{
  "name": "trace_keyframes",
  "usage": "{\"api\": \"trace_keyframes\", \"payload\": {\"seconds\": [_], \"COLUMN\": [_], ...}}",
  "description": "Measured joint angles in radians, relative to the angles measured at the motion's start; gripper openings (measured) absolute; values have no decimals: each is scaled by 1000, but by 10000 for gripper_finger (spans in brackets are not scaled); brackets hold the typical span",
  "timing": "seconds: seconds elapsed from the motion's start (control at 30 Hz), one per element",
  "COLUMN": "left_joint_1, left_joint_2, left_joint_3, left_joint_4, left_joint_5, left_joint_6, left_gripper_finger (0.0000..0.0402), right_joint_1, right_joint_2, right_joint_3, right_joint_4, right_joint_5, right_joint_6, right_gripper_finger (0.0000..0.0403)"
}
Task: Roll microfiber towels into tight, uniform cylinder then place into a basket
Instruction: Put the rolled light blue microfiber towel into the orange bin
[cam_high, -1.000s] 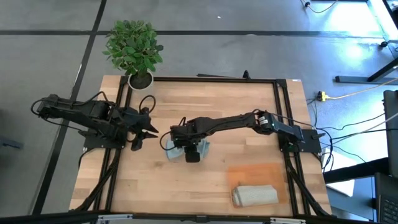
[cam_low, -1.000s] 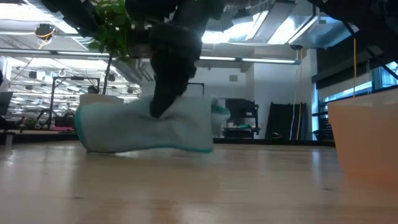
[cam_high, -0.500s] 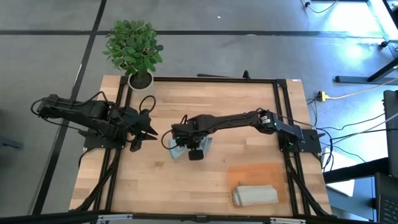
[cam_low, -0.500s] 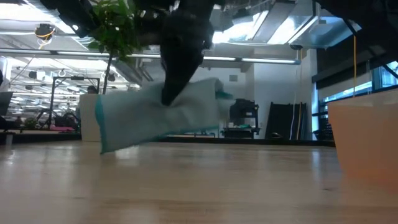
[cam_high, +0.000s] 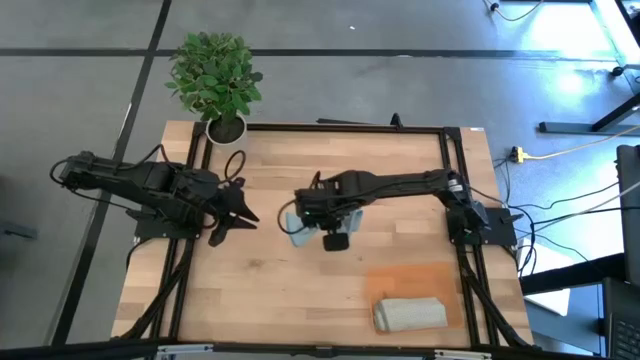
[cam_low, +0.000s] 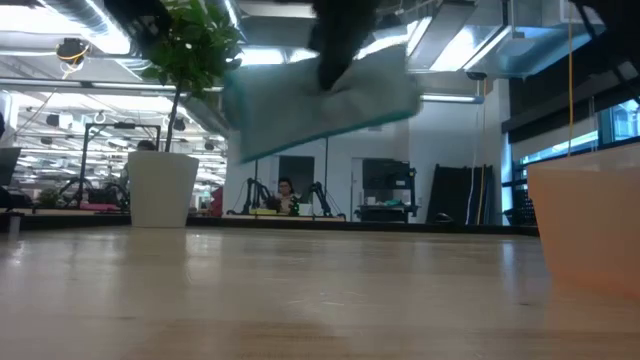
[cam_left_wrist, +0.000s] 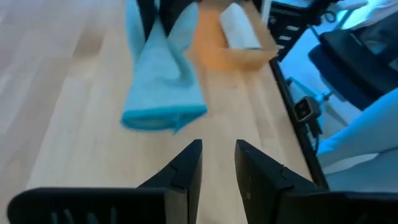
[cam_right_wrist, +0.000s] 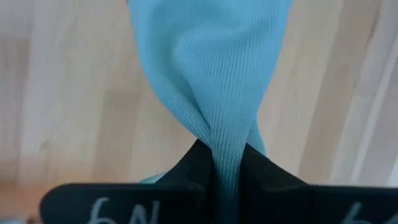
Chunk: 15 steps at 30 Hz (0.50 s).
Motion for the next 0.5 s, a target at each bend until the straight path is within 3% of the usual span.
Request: {"api": "trace_keyframes", "payload": {"seconds": [0.17,0.5], "left_joint_1": [-40,-102], "left_joint_2": [11,91], "left_joint_3": [0,0], "left_joint_4": [42,206], "left_joint_5": [7,1], "left_joint_6": [0,63], "left_gripper_finger": [85,85], "right_joint_1": [49,232], "right_joint_2": [-134,-547], "right_joint_3": [-122,-609], "right_joint_4": [-33,79], "right_joint_5": [52,123], "right_joint_6": [80,359], "right_gripper_finger": [33,33]}}
